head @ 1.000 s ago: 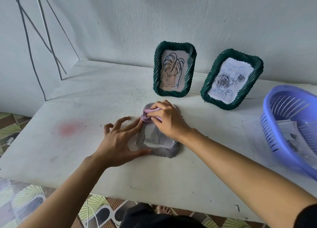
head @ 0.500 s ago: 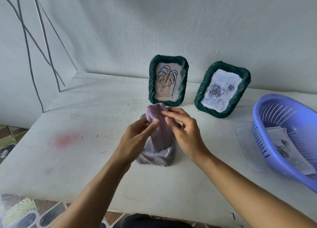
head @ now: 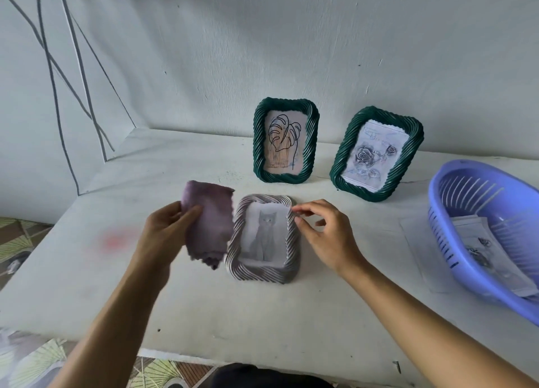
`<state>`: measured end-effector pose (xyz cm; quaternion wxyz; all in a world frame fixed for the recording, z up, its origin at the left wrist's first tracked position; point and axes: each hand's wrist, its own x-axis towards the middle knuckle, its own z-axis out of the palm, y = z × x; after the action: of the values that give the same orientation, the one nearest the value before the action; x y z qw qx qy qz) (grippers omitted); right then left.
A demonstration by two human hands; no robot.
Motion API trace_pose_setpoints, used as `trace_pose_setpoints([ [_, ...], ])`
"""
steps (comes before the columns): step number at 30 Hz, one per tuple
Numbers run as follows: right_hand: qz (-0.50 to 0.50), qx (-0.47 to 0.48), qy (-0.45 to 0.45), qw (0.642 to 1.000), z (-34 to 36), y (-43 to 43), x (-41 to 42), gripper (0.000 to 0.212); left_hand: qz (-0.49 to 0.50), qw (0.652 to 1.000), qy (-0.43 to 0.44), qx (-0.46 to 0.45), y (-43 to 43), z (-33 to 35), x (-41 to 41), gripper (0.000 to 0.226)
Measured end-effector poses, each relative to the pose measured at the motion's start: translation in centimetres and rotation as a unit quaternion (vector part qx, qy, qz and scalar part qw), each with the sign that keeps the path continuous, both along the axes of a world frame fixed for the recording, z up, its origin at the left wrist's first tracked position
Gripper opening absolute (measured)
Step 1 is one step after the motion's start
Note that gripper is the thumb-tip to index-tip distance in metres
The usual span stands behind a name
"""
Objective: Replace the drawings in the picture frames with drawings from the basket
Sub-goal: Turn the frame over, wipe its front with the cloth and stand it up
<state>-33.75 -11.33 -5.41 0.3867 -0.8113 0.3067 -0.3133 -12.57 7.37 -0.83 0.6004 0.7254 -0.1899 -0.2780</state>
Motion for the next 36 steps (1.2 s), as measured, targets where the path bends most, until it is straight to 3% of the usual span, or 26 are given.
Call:
trace_pose_setpoints([
  [6,-0.032,-0.090,0.108,0.990,-2.8,0.4,0.9,0.040,0.091,0.990,-0.097,0.045,3.6,0.7,6.4,0.016],
  [11,-0.063,-0.139,0.168,0.974,-3.5,0.7,1.7,0.044,0.035,0.996,0.013,0.077,5.0,0.2,10.3,0.017],
  [15,-0.069,-0.153,0.170,0.971,-3.9,0.8,1.7,0.042,0.007,0.986,0.032,0.161,5.5,-1.2,12.6,0.020],
  [18,-0.069,-0.167,0.176,0.968,-4.0,0.9,1.7,0.040,0.024,0.940,-0.142,0.309,5.5,-2.7,13.0,0.030],
  [20,-0.073,-0.187,0.177,0.964,-4.1,1.0,1.7,0.038,0.034,0.903,-0.269,0.334,5.7,-3.3,12.1,0.039],
  [23,-0.074,-0.214,0.182,0.957,-4.0,1.1,1.9,0.038,0.038,0.834,-0.473,0.281,6.4,-4.8,11.3,0.026],
  [25,-0.070,-0.216,0.185,0.956,-4.0,1.2,2.0,0.038,-0.025,0.812,-0.548,0.198,6.9,-5.9,10.8,0.022],
  [27,-0.069,-0.212,0.187,0.957,-3.9,1.2,2.1,0.039,-0.108,0.805,-0.560,0.162,7.2,-7.3,10.4,0.035],
  [30,-0.067,-0.206,0.194,0.957,-3.7,1.3,2.1,0.040,-0.154,0.804,-0.524,0.237,8.0,-8.6,10.4,0.053],
  [33,-0.061,-0.193,0.202,0.958,-3.5,1.3,2.2,0.041,-0.161,0.790,-0.529,0.265,7.9,-7.9,10.2,0.053],
  [36,-0.058,-0.170,0.192,0.965,-3.4,1.3,2.0,0.044,-0.114,0.792,-0.556,0.224,6.4,-6.4,8.6,0.039],
])
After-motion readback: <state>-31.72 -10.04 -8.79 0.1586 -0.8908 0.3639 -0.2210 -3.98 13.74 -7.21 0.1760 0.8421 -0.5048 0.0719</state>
